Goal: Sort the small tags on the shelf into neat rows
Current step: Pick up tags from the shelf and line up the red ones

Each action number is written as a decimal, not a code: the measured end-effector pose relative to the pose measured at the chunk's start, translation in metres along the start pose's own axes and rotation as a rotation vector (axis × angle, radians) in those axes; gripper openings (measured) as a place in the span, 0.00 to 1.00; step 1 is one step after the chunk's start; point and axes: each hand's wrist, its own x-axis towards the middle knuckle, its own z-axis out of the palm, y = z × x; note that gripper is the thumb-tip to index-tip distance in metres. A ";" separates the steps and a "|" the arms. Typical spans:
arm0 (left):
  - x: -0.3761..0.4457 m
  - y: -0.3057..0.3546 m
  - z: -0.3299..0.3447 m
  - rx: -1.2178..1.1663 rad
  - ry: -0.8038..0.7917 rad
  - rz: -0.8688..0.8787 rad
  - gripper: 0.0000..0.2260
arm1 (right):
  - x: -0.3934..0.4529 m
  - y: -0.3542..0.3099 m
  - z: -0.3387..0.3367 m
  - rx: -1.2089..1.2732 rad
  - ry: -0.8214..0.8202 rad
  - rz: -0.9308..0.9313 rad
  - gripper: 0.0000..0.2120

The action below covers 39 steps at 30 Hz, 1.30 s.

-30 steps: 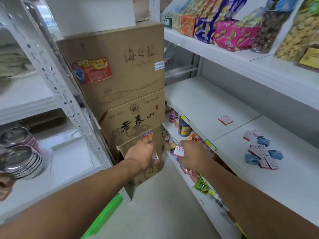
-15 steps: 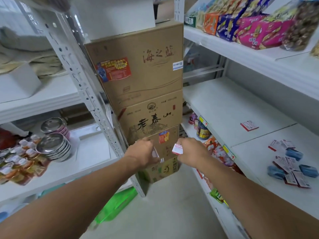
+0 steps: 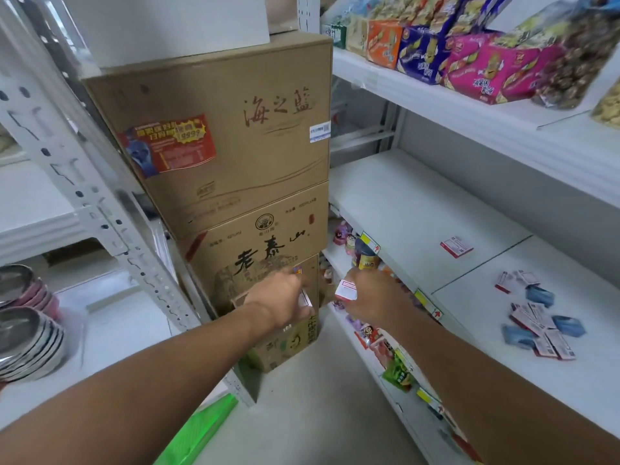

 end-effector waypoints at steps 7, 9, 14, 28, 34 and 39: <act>0.061 -0.032 -0.011 0.052 -0.013 0.156 0.24 | 0.037 -0.007 0.009 0.016 0.060 0.156 0.17; 0.072 -0.034 -0.012 0.032 -0.023 0.197 0.24 | 0.041 -0.007 0.009 0.018 0.059 0.190 0.17; 0.097 -0.028 -0.005 0.004 -0.030 0.263 0.23 | 0.053 0.004 0.002 -0.030 0.046 0.243 0.22; 0.195 0.016 -0.014 -0.080 -0.080 0.135 0.23 | 0.127 0.072 -0.025 0.077 0.026 0.205 0.20; 0.231 0.045 -0.009 -0.042 -0.096 0.139 0.26 | 0.147 0.110 -0.029 0.057 0.026 0.215 0.18; 0.257 0.061 -0.005 0.000 -0.117 0.201 0.25 | 0.159 0.133 -0.029 0.066 0.011 0.266 0.16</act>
